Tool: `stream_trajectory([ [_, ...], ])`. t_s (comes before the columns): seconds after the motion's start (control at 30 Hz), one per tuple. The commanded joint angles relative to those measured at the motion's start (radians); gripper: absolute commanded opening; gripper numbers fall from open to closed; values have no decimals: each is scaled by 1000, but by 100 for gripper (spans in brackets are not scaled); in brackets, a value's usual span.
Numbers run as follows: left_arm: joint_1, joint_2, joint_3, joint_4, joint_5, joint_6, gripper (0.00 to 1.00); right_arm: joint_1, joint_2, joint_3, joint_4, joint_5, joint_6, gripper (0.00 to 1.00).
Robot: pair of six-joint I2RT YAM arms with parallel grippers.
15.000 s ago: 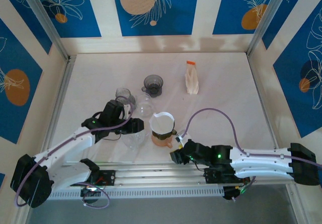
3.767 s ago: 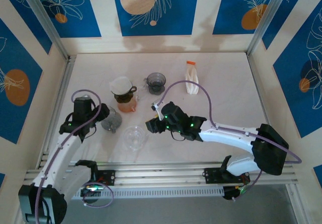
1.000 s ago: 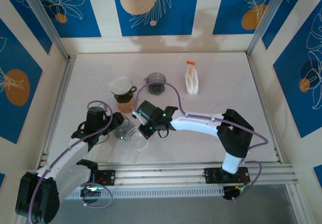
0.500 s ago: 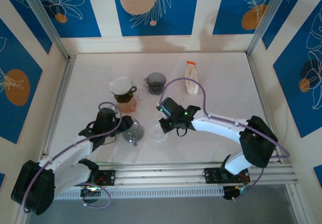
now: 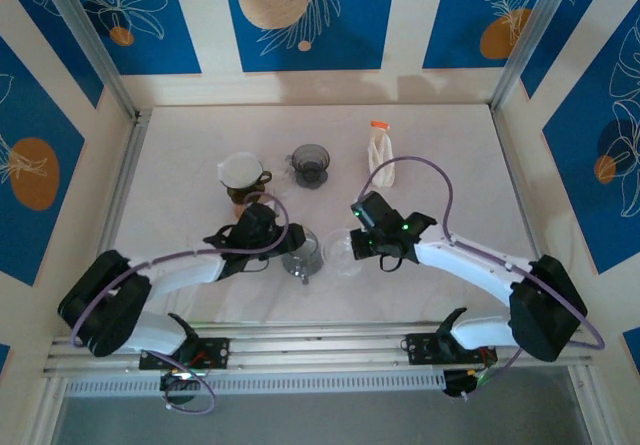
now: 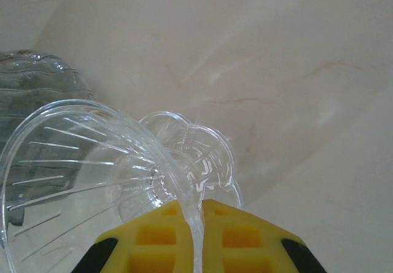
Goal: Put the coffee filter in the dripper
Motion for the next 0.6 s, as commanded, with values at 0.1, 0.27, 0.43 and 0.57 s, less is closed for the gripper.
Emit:
stream_trajectory([
  [0.1,-43,63,81,40,10,-17,56,-71,-83,-33,-95,33,14,0],
  [0.27,-40,-14,79,-33,-32,8,61,-81,-103,-27,-102,35,9,0],
  [0.43,-29,-121,131,-135,-69,71,67,-96,-130,6,-111,34,-8,0],
  [0.57,-23,-206,208,-229,-95,145,72,-100,-165,69,-150,42,-32,0],
])
